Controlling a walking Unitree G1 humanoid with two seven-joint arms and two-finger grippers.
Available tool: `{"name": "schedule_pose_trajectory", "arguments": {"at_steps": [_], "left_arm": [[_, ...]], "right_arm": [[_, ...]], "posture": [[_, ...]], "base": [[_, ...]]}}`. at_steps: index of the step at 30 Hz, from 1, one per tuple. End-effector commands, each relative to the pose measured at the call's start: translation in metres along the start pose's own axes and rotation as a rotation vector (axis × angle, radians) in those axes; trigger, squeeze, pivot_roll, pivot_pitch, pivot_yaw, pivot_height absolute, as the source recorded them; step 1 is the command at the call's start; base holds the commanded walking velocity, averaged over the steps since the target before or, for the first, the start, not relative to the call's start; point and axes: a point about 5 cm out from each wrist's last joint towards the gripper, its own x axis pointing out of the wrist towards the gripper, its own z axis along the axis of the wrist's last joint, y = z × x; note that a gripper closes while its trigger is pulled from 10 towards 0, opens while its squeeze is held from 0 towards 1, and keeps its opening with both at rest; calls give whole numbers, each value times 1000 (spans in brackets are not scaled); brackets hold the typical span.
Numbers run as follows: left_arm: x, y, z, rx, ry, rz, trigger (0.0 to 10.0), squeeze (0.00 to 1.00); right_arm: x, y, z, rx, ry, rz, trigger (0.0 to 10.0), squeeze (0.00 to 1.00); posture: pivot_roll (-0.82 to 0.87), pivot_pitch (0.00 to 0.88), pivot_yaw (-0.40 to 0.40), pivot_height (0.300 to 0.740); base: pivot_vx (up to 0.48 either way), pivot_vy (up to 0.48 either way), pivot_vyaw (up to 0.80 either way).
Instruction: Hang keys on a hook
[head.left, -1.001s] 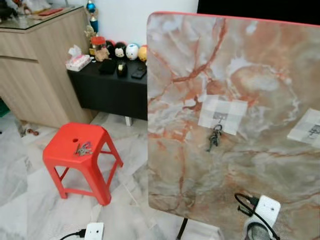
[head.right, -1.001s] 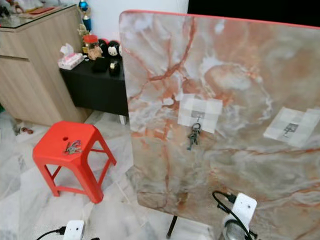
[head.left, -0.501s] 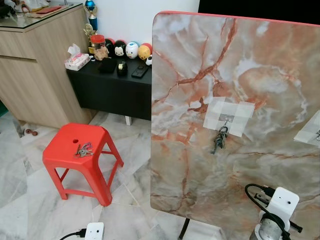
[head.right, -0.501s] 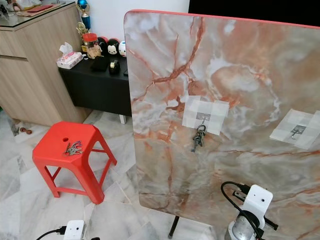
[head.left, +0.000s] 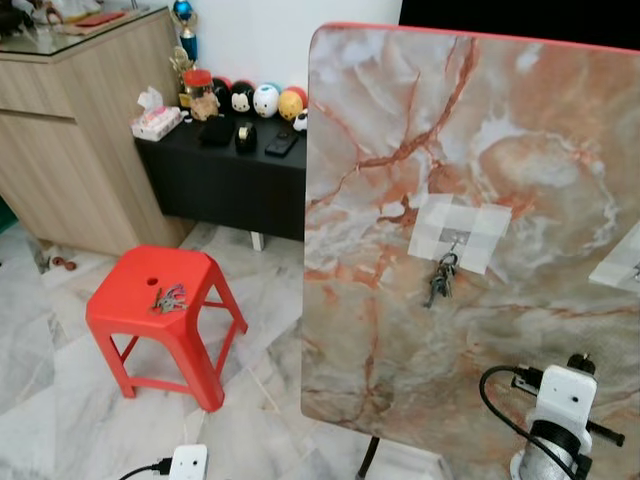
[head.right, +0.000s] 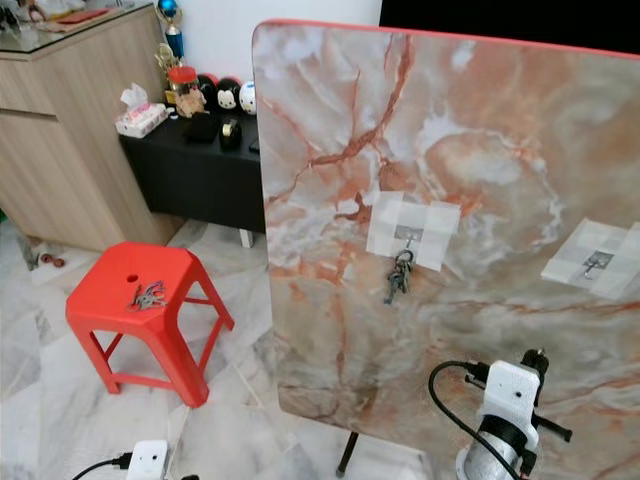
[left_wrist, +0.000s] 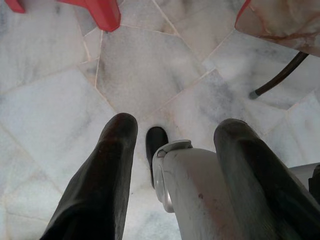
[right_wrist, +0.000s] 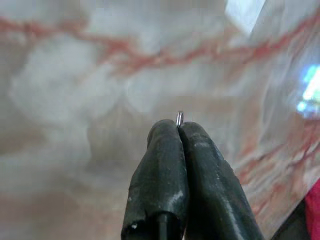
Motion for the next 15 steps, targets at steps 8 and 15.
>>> {"name": "schedule_pose_trajectory", "arguments": {"at_steps": [8, 15], "left_arm": [[0, 0, -1, 8, 20, 1, 10000, 0], [1, 2, 1, 5, 14, 7, 10000, 0]], "right_arm": [[14, -6, 23, -37, -82, -60, 10000, 0], [28, -12, 34, -49, -87, -114, 10000, 0]], "posture": [[-17, 0, -56, 740], [-16, 0, -56, 740]], "base": [[0, 0, 0], [0, 0, 0]]}}
